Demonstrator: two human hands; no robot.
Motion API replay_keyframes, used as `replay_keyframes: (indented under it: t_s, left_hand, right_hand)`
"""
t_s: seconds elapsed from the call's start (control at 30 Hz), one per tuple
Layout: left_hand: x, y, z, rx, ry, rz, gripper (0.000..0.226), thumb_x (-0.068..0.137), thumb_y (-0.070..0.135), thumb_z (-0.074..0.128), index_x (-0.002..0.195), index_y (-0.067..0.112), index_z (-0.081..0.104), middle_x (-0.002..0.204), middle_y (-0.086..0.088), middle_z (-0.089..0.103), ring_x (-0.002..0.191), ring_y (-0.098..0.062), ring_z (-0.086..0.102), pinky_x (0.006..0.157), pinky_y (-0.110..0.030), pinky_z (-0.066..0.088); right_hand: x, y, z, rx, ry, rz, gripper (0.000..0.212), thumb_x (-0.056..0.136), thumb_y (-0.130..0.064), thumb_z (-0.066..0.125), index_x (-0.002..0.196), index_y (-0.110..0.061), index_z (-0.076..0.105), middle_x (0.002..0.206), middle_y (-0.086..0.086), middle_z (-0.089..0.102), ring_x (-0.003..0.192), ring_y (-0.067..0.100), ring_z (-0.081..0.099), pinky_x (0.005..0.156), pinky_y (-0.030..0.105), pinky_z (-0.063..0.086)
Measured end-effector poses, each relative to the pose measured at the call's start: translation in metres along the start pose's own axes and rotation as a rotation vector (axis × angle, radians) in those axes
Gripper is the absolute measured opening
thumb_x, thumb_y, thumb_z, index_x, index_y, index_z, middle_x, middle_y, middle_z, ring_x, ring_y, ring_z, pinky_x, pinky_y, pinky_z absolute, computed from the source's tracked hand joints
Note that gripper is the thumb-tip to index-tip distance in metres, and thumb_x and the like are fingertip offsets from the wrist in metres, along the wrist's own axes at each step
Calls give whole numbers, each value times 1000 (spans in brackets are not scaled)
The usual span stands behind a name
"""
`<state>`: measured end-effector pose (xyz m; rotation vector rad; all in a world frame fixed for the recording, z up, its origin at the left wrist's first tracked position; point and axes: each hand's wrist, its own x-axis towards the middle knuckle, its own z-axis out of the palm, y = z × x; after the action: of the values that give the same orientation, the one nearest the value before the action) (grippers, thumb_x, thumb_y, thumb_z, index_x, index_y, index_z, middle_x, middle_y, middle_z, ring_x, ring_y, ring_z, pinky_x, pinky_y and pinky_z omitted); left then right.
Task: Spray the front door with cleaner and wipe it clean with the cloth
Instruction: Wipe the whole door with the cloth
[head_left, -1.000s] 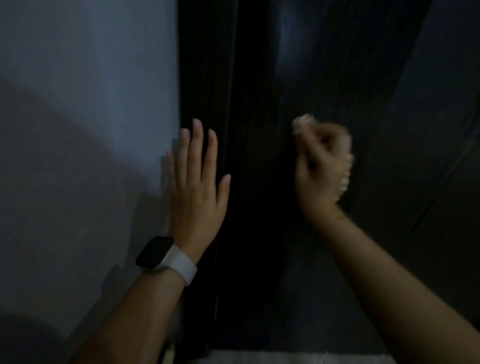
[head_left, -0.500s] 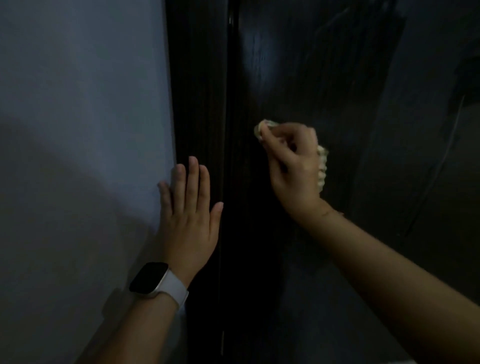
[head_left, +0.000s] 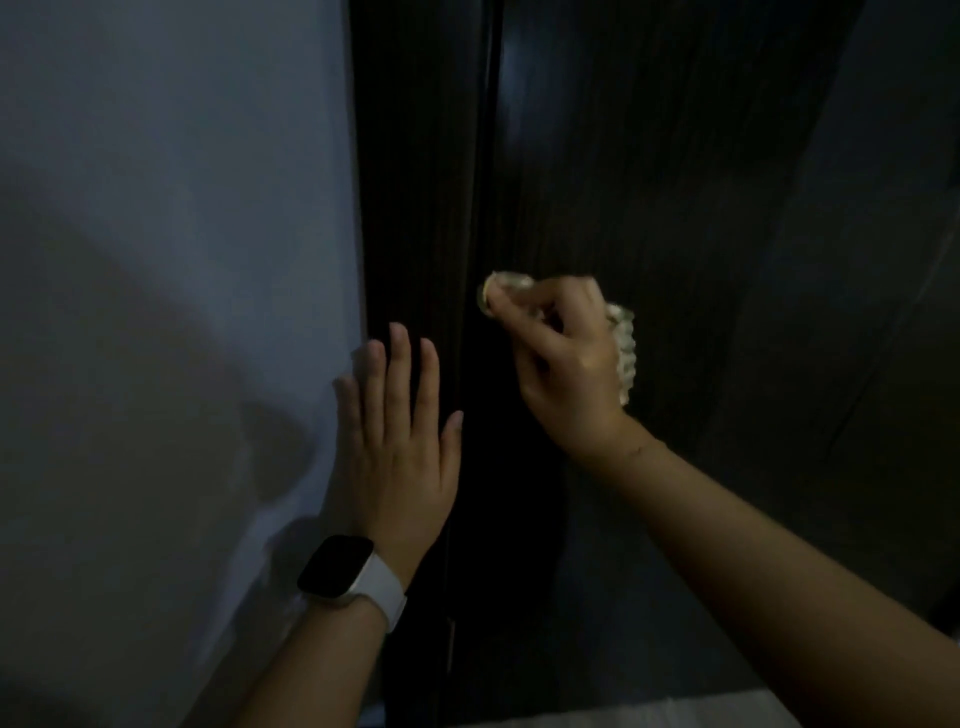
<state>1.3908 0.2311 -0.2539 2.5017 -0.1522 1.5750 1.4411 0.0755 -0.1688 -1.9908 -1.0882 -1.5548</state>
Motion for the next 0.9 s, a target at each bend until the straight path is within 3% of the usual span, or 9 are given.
replay_keyframes:
  t_s: [0.2, 0.37, 0.5, 0.63, 0.8, 0.9]
  left_hand:
    - [-113, -4, 32, -108, -124, -123, 72, 97, 29, 44, 155, 21, 2, 163, 1, -8, 150, -21, 0, 116, -55, 19]
    - [-167, 6, 45, -107, -248, -249, 82, 94, 33, 49, 155, 21, -4, 162, -2, -16, 150, -26, -7, 119, -53, 12]
    - [-172, 14, 50, -86, -275, -289, 85, 97, 27, 55, 154, 19, -7, 160, -1, -21, 149, -28, -10, 121, -44, 5]
    - [-179, 22, 53, -93, -271, -329, 86, 95, 31, 56, 154, 17, -6, 158, 0, -26, 149, -25, -14, 122, -44, 5]
    - [-192, 26, 65, -61, -301, -223, 99, 91, 31, 64, 154, 21, -11, 159, 3, -25, 149, -19, -14, 122, -43, 0]
    - [-202, 20, 74, 36, -355, -138, 110, 83, 38, 71, 154, 19, -11, 159, 1, -24, 148, -20, -15, 121, -42, -6]
  right_hand:
    - [-183, -24, 42, 172, -323, -33, 35, 103, -19, 34, 131, -7, 53, 102, 5, 43, 84, 21, 41, 73, 24, 26]
    - [-322, -44, 87, 313, -551, -56, 42, 91, -6, 62, 131, -7, 49, 113, 3, 49, 99, 22, 55, 77, 35, 54]
    - [-347, -44, 93, 354, -583, -106, 42, 93, -7, 53, 134, -3, 44, 117, 5, 48, 106, 23, 54, 86, 33, 52]
    - [-344, -17, 73, 359, -662, -179, 41, 96, -10, 51, 136, -4, 46, 121, 6, 52, 105, 25, 58, 88, 34, 52]
    - [-366, 25, 17, 361, -705, 175, 38, 102, -37, 42, 116, -12, 67, 114, 3, 65, 108, 12, 58, 95, 29, 44]
    - [-404, 26, 17, 330, -775, 338, 24, 98, -24, 51, 112, -15, 68, 111, 2, 66, 102, 17, 63, 89, 37, 51]
